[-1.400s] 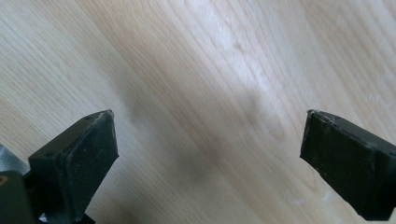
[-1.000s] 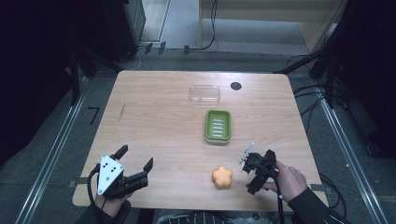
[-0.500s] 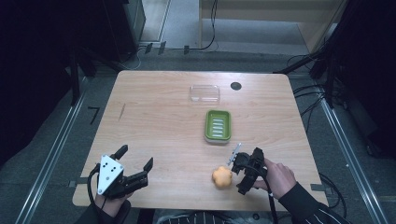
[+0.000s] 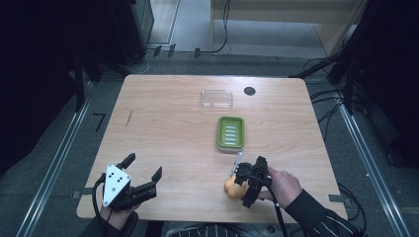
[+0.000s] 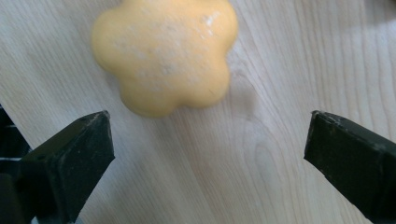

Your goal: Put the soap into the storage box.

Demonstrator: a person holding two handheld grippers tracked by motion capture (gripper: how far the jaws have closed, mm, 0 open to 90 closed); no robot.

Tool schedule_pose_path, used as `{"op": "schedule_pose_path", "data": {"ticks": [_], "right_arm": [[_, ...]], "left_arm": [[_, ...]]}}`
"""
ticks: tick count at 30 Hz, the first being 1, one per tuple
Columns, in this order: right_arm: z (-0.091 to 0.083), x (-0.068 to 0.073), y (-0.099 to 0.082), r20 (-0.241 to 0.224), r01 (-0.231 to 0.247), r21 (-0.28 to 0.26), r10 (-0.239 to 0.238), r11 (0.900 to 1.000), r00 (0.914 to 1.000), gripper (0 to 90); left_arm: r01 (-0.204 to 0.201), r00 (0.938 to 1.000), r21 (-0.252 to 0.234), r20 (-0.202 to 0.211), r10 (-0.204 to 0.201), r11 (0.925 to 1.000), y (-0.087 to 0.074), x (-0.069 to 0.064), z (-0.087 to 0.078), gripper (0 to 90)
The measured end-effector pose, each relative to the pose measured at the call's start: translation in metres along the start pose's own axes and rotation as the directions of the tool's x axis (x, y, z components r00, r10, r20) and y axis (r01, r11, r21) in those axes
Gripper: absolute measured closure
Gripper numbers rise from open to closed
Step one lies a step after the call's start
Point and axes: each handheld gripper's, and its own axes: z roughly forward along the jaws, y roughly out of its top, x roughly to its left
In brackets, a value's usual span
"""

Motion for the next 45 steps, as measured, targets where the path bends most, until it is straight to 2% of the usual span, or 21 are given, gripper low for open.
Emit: {"op": "schedule_pose_path", "data": {"ticks": [11,12,16,17,22,28,34,45], "right_arm": [[0.007,0.008,0.013,-0.037,0.074,0.019,-0.074,0.9971,0.9966,0.0],[0.009,0.007,0.014,-0.037,0.082,0.021,-0.081,0.9965,0.9960,1.0],[0.009,0.009,0.017,-0.054,0.096,0.021,-0.095,0.9951,0.9940,14.0],[0.009,0.008,0.018,-0.050,0.098,0.011,-0.097,0.9952,0.9940,14.8],[0.012,0.009,0.021,-0.050,0.119,0.030,-0.118,0.9924,0.9918,20.6],[0.015,0.009,0.026,-0.057,0.133,0.051,-0.130,0.9898,0.9898,26.6],[0.018,0.010,0.027,-0.054,0.134,0.074,-0.130,0.9883,0.9900,38.7],[0.018,0.011,0.026,-0.043,0.128,0.073,-0.125,0.9891,0.9913,39.7]], "left_arm": [[0.001,1.0000,0.000,-0.003,-0.001,1.0000,0.000,0.000,0.000,13.7],[0.000,1.0000,0.000,-0.002,0.000,1.0000,0.000,0.000,0.000,13.7],[0.001,1.0000,0.000,-0.002,-0.001,1.0000,0.000,0.000,0.000,13.7],[0.001,1.0000,0.000,-0.001,-0.001,1.0000,0.000,0.000,0.000,13.7],[0.001,1.0000,-0.001,-0.002,-0.001,1.0000,0.000,0.000,0.000,13.7],[0.001,1.0000,0.000,-0.002,-0.001,1.0000,0.000,0.000,0.000,13.7],[0.002,1.0000,0.000,-0.003,-0.002,1.0000,0.000,0.000,0.000,13.7],[0.005,1.0000,-0.003,-0.003,-0.005,1.0000,0.000,0.000,0.000,13.7]]}}
